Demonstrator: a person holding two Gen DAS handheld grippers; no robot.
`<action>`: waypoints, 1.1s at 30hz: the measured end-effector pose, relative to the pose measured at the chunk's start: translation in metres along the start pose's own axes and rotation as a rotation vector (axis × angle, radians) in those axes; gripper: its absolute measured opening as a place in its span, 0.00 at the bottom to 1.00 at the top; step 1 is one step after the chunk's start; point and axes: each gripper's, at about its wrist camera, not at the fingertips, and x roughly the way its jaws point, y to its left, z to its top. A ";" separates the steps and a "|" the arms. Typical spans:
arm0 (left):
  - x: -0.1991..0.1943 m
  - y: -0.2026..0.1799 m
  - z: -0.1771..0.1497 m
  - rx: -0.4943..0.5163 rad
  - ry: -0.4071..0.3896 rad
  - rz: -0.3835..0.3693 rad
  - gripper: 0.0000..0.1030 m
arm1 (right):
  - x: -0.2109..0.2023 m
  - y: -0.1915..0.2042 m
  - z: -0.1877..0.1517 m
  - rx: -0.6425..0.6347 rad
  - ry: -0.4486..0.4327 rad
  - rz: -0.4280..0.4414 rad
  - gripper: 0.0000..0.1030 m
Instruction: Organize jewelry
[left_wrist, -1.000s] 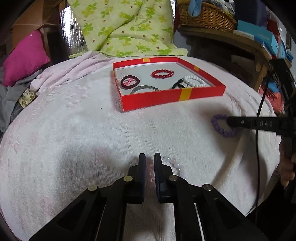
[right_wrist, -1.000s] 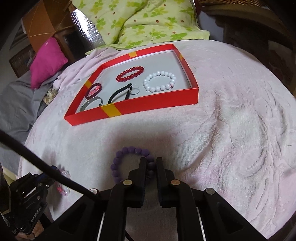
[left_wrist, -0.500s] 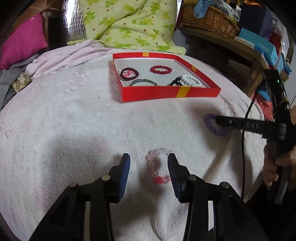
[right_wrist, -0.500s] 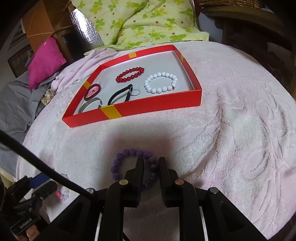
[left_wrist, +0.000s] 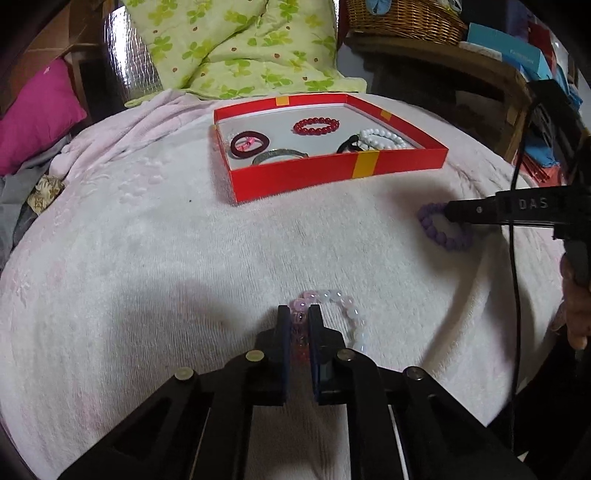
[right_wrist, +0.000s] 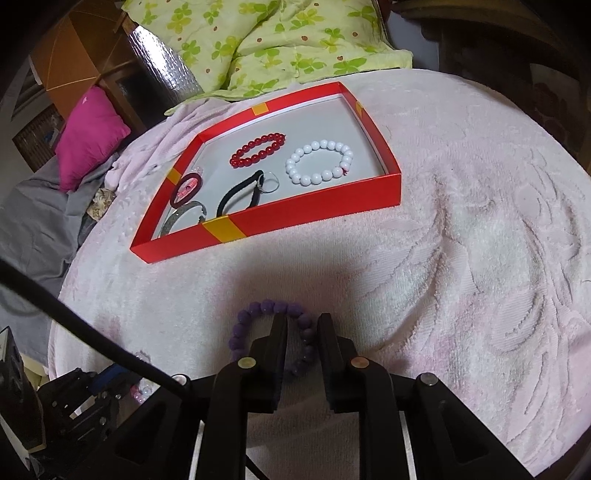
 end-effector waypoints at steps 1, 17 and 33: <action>0.002 -0.002 0.002 0.009 0.000 0.008 0.08 | 0.000 0.002 0.001 -0.005 -0.002 0.006 0.20; 0.010 0.011 0.024 -0.064 -0.037 0.017 0.08 | 0.000 -0.003 0.016 0.013 -0.093 -0.021 0.13; 0.016 0.021 0.024 -0.138 -0.019 -0.010 0.19 | -0.001 -0.018 0.013 0.055 -0.073 0.024 0.41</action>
